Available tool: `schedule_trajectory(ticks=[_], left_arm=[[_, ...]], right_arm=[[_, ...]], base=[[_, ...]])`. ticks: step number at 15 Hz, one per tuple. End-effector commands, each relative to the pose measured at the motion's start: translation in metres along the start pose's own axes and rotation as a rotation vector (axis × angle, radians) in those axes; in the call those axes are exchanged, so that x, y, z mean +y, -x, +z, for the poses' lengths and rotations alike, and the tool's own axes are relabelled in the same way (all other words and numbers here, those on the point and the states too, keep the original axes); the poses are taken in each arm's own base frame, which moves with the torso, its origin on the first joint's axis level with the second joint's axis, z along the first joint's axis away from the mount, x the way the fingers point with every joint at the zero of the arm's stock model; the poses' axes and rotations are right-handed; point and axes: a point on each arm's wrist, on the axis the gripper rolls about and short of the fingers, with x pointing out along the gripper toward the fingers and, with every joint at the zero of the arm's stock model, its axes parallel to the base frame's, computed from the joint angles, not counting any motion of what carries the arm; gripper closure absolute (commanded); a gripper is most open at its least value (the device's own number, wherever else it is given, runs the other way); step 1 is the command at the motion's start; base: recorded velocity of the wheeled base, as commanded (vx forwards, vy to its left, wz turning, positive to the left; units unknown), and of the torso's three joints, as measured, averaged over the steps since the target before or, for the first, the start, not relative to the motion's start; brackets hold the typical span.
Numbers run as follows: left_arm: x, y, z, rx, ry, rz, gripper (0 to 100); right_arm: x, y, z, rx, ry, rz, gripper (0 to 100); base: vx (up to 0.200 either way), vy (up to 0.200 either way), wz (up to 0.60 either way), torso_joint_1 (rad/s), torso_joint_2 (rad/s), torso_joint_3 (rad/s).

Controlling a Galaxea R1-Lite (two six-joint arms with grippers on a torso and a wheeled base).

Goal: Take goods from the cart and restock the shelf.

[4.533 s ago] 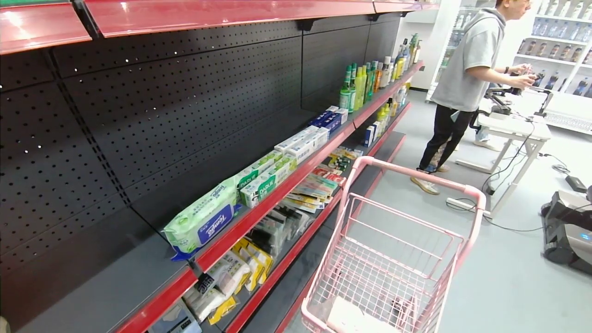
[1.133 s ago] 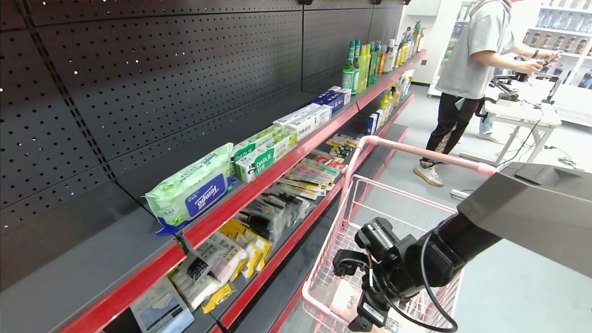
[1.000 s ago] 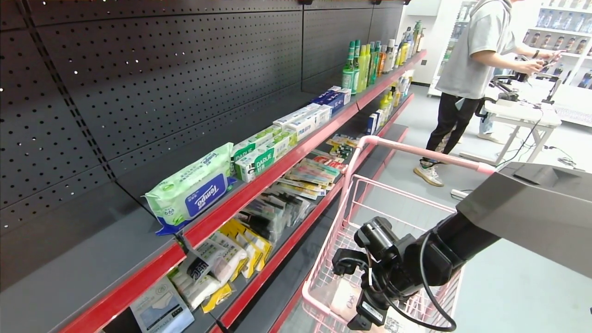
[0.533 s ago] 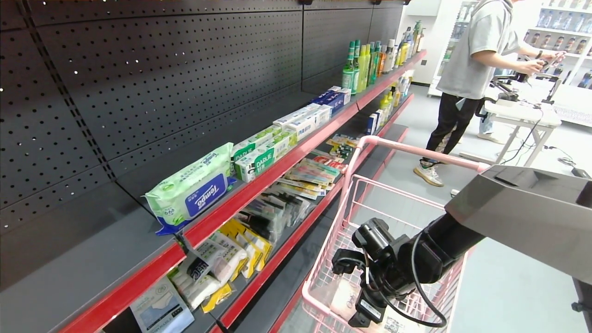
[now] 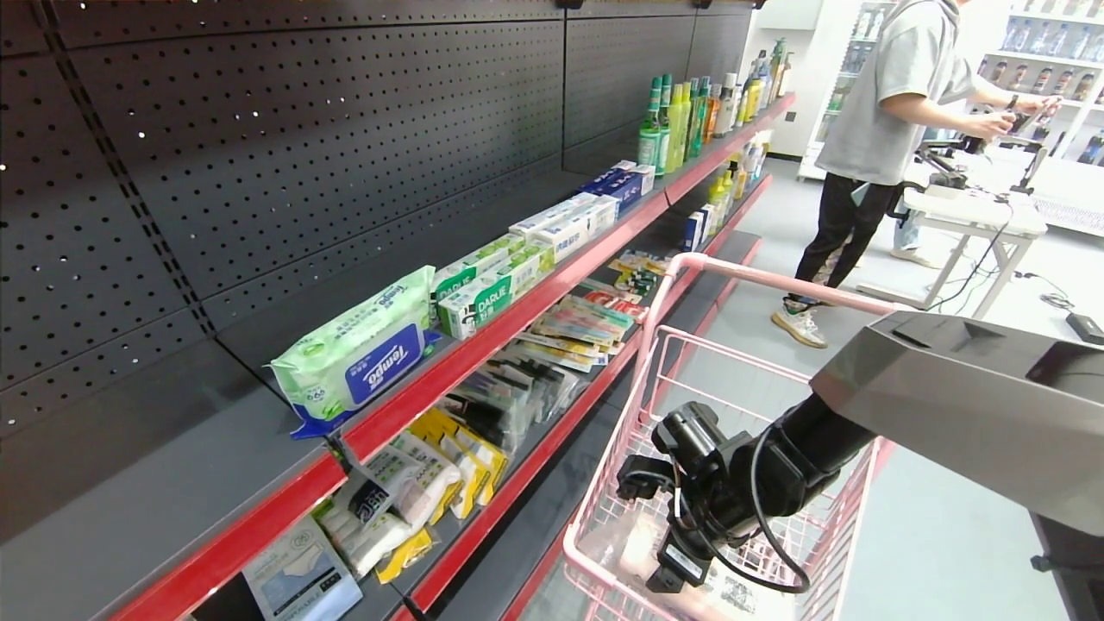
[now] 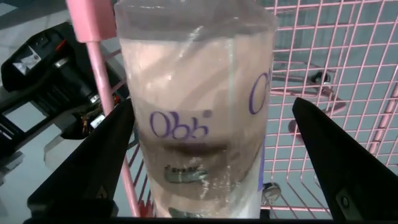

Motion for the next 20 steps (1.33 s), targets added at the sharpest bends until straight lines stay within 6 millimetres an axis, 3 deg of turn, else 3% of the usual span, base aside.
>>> schedule_trajectory(ticks=[1,10,20], left_arm=[[0.0,0.0,0.0,0.001,0.0,0.001,0],[0.0,0.0,0.0,0.001,0.0,0.001,0],[0.0,0.0,0.0,0.001,0.0,0.001,0]], right_arm=[[-0.003,-0.004,0.0,0.004,-0.007,-0.002,0],[-0.009,-0.02,0.002,-0.01,0.029,-0.089,0],[-0.013,-0.019,0.001,-0.01,0.024,-0.096,0]], base=[[0.0,0.0,0.0,0.0,0.0,0.0],[0.0,0.0,0.0,0.0,0.0,0.0],[0.0,0.0,0.0,0.0,0.0,0.0]])
